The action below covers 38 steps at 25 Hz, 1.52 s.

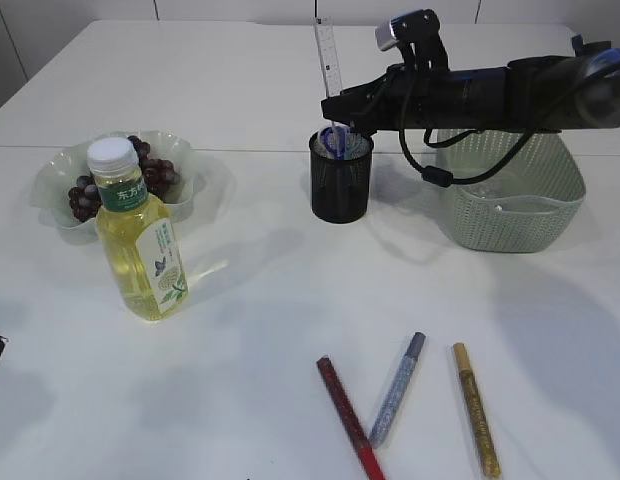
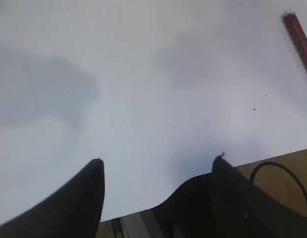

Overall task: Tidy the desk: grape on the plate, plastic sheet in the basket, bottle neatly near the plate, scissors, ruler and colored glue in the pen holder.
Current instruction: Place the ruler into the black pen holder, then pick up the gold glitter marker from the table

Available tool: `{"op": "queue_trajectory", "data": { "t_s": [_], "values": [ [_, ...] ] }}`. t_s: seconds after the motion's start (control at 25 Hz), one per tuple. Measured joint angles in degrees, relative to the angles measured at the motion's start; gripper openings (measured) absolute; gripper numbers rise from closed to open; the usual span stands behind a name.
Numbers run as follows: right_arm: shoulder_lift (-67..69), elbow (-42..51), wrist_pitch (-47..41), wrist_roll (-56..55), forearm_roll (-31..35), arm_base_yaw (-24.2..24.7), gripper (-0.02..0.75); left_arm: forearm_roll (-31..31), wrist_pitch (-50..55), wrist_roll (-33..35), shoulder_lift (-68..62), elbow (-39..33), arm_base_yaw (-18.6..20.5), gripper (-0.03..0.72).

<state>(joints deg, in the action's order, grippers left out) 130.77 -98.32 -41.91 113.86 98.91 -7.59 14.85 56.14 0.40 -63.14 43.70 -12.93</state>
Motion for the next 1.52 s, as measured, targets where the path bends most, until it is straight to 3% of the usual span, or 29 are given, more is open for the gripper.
{"op": "queue_trajectory", "data": {
  "t_s": [0.2, 0.56, 0.76, 0.84, 0.96, 1.08, 1.16, 1.28, 1.52],
  "values": [
    [0.0, 0.0, -0.23, -0.1, 0.0, 0.0, 0.375, 0.0, 0.0, 0.0, 0.0, 0.0, 0.0, 0.488],
    [0.0, 0.0, -0.46, -0.45, 1.77, 0.0, 0.387, 0.0, 0.0, 0.0, 0.0, 0.0, 0.0, 0.487],
    [-1.33, 0.0, 0.66, -11.24, 0.28, 0.0, 0.387, 0.0, 0.0, 0.0, 0.0, 0.0, 0.0, 0.487],
    [-3.29, 0.0, 2.38, -19.74, -7.27, 0.0, 0.387, 0.0, 0.0, 0.0, 0.0, 0.0, 0.0, 0.487],
    [-7.54, 0.0, 2.55, -36.05, -27.34, 0.02, 0.387, 0.0, -0.34, 0.0, 0.0, 0.0, 0.0, 0.487],
    [-11.52, 0.0, -1.63, -54.22, -45.43, 0.02, 0.387, 0.0, -2.09, 0.0, 0.0, 0.0, 0.0, 0.487],
    [-13.84, 0.0, -5.93, -65.75, -54.1, 0.02, 0.387, 0.0, -3.53, 0.0, 0.0, 0.0, 0.0, 0.487],
    [-16.57, 0.0, -12.1, -78.48, -60.79, 0.02, 0.387, 0.0, -4.68, 0.0, 0.0, 0.0, 0.0, 0.487],
    [-20.81, 2.92, -20.71, -93.15, -72.09, -2.66, 0.387, 0.0, -5.77, 0.0, 0.0, 0.0, 0.0, 0.486]
  ]
}}
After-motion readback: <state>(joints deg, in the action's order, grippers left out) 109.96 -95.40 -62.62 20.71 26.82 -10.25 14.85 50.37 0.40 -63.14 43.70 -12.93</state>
